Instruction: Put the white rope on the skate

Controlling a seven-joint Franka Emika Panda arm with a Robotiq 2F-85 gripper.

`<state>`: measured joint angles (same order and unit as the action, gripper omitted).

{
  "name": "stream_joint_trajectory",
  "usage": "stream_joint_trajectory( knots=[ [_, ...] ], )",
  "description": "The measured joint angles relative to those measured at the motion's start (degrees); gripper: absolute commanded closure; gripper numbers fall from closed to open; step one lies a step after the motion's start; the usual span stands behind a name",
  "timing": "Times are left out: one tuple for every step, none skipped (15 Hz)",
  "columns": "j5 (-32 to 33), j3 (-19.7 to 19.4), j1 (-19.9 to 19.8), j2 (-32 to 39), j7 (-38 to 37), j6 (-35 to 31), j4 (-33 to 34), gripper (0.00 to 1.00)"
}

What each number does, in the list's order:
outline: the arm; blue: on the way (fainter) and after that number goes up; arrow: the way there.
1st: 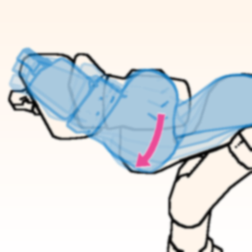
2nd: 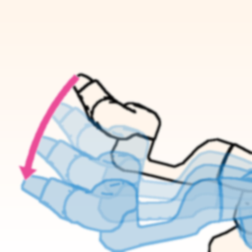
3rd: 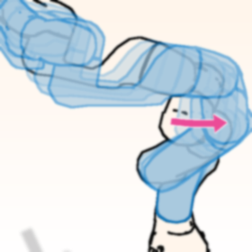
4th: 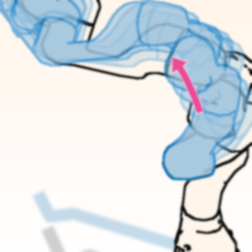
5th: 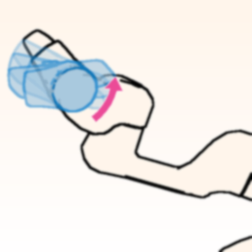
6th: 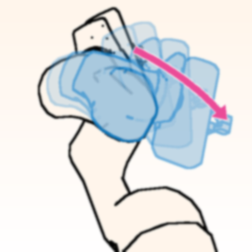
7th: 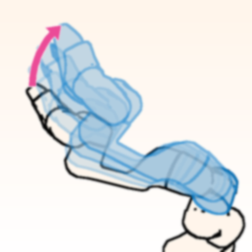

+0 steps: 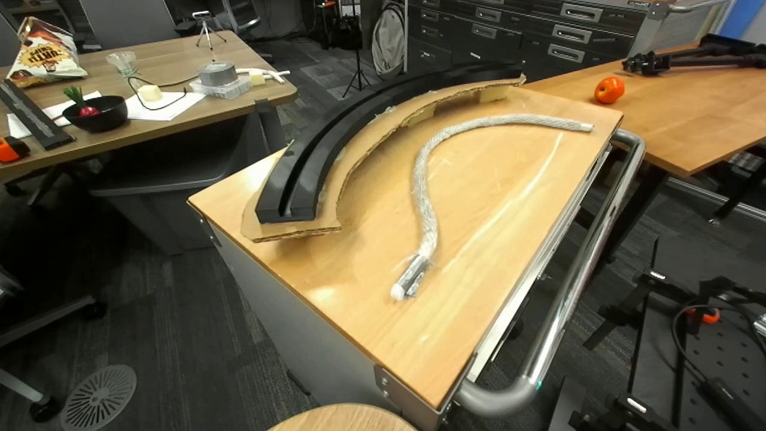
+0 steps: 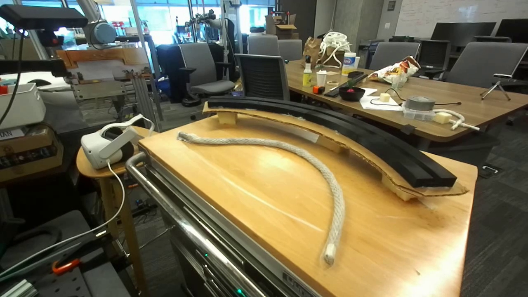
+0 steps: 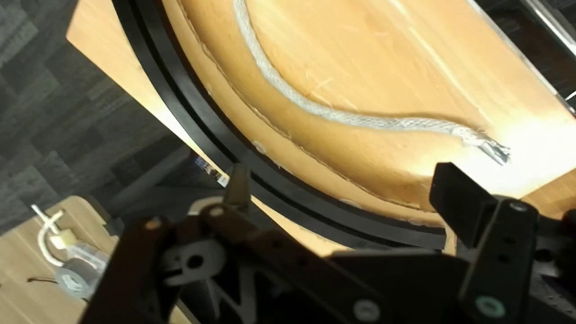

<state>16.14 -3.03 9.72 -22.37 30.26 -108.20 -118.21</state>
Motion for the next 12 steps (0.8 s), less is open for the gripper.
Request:
stream_joint_trajectory(
  knots=[
    [-1.41, -0.45, 0.07, 2.81, 3.09, -1.89, 0.86, 0.00],
    [-2.98, -0.96, 0.06, 5.38, 6.65, -3.20, 1.80, 0.00],
    [-4.67, -1.51, 0.02, 7.40, 10.34, -3.58, 2.81, 0.00],
    [-6.44, -2.04, -0.16, 8.91, 14.38, -3.13, 4.02, 0.00],
    [-7.61, -2.41, -0.43, 9.84, 17.29, -2.47, 5.17, 0.00],
    [-8.10, -2.63, -0.61, 10.19, 18.79, -2.02, 5.94, 0.00],
    [-8.31, -2.75, -0.68, 10.20, 19.54, -1.54, 6.42, 0.00],
    [-8.43, -2.76, -0.69, 10.18, 19.90, -1.21, 6.76, 0.00],
    [-8.44, -2.48, -0.93, 10.18, 19.93, -1.18, 6.73, 0.00],
    [-8.63, -2.13, -1.19, 10.27, 20.09, -1.37, 6.51, 0.00],
    [-10.00, -1.90, -1.24, 10.58, 20.79, -1.61, 6.38, 0.00],
    [-12.19, -1.68, -1.24, 11.12, 21.85, -1.97, 6.36, 0.00]
  ],
)
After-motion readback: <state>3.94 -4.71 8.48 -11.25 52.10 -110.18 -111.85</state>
